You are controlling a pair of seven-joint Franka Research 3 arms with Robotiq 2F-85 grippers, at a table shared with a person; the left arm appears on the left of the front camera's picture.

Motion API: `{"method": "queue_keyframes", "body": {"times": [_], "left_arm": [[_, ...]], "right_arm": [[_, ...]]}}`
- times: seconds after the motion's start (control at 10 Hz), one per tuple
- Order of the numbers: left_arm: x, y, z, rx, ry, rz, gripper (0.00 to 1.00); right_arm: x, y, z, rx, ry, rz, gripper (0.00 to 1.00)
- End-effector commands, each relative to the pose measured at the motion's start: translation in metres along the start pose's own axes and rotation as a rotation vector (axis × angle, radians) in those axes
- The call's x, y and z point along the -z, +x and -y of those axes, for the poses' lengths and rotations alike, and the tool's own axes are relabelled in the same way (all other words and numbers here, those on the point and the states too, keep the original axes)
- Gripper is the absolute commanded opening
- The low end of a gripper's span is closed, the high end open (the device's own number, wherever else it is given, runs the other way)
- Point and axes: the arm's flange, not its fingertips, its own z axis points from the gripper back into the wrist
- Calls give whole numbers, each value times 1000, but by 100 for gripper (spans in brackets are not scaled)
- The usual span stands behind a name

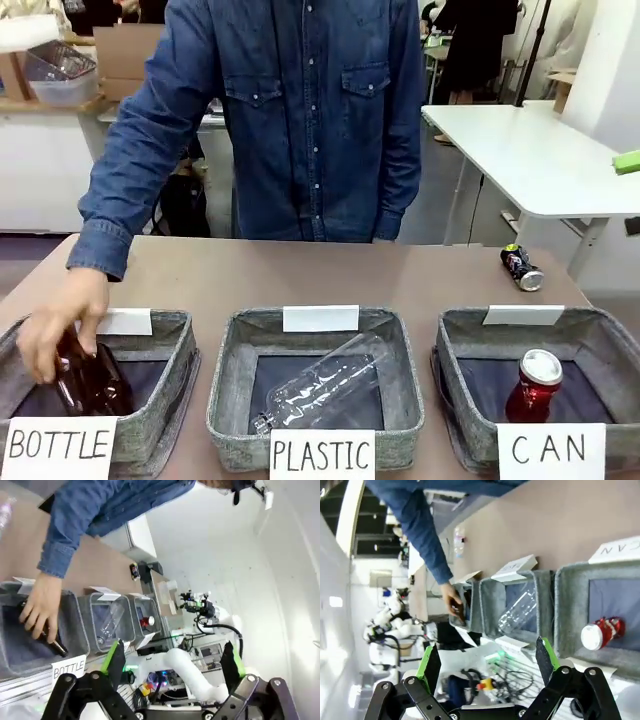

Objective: Sort the can waste into the basket.
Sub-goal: Pick up the can waste from the table and place it in the right Fabric basket.

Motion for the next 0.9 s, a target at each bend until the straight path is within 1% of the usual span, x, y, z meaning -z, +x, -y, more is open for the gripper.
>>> {"method": "queue_keyframes", "body": {"times": [0.0, 0.1, 0.2, 0.3, 0.4, 0.5, 0.6, 0.7, 0.8], "left_arm": [[21, 5, -7, 1, 0, -60, 100], [30, 7, -7, 12, -6, -84, 100], [40, 11, -7, 4, 13, -104, 100], [50, 13, -7, 1, 25, -119, 100], [62, 14, -8, 12, 16, -137, 100], [85, 14, -10, 14, 30, -180, 100], [111, 15, -13, 18, 64, -245, 100], [120, 17, -14, 18, 75, -267, 100], [118, 22, -17, 3, 69, -258, 100]], "right_arm": [[21, -10, -5, 185, 14, 45, 100], [27, -11, -6, 262, 7, 19, 100], [29, -12, -3, 302, -25, 19, 100], [9, 2, -3, 168, -9, -3, 100], [9, 2, -3, 168, -9, -3, 100], [9, 2, -3, 168, -9, -3, 100], [9, 2, -3, 168, -9, -3, 100], [9, 2, -3, 168, -9, -3, 100], [9, 2, -3, 168, -9, -3, 100]]}}
